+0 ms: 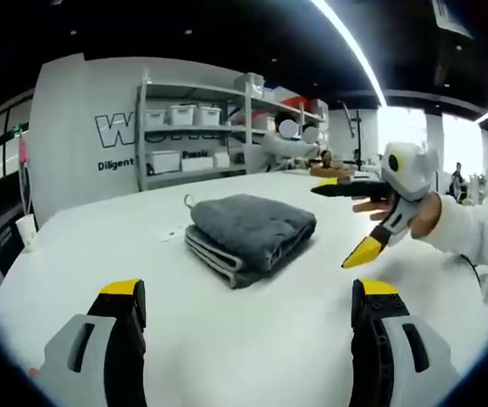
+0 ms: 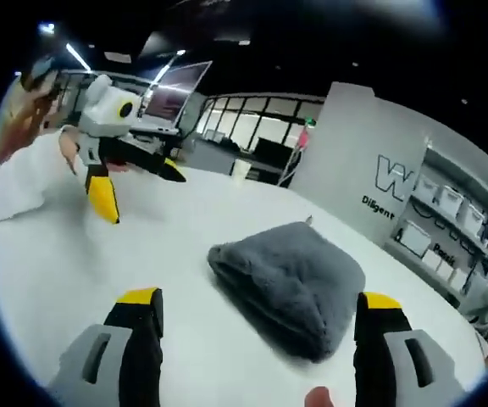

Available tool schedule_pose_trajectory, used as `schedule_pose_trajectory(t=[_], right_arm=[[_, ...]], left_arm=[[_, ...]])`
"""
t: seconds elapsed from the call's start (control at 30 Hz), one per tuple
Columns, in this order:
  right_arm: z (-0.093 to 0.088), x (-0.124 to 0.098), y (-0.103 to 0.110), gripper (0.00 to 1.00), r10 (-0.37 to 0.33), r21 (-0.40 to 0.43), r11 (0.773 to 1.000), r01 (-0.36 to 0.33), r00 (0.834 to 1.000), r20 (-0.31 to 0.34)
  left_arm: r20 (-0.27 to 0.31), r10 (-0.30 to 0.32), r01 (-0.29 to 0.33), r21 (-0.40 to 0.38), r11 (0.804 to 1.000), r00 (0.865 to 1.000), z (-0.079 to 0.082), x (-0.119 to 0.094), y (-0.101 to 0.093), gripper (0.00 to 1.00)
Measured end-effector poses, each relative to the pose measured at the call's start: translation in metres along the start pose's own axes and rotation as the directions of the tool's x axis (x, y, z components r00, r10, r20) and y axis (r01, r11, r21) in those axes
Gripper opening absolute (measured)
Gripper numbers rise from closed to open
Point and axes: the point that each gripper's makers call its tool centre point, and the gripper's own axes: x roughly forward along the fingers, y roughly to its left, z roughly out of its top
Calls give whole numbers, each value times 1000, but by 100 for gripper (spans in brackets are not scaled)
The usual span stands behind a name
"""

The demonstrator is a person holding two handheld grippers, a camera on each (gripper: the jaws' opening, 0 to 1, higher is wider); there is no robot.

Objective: Open the folded towel by lifting each exposed corner and separating the folded layers until the towel lies flat within the target outline without major curled edges

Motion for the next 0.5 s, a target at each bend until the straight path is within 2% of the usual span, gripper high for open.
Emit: schedule_pose_trajectory(t=[0.23, 0.5], right_arm=[[11, 36, 0, 77, -37, -114, 993, 38, 999, 10], [2, 64, 11, 59, -21, -241, 970, 14, 999, -27]], left_arm=[[3, -3, 3, -3, 1000, 1000, 0, 0, -2, 100], [5, -2, 2, -11, 1000, 1000, 1, 0, 0, 100]])
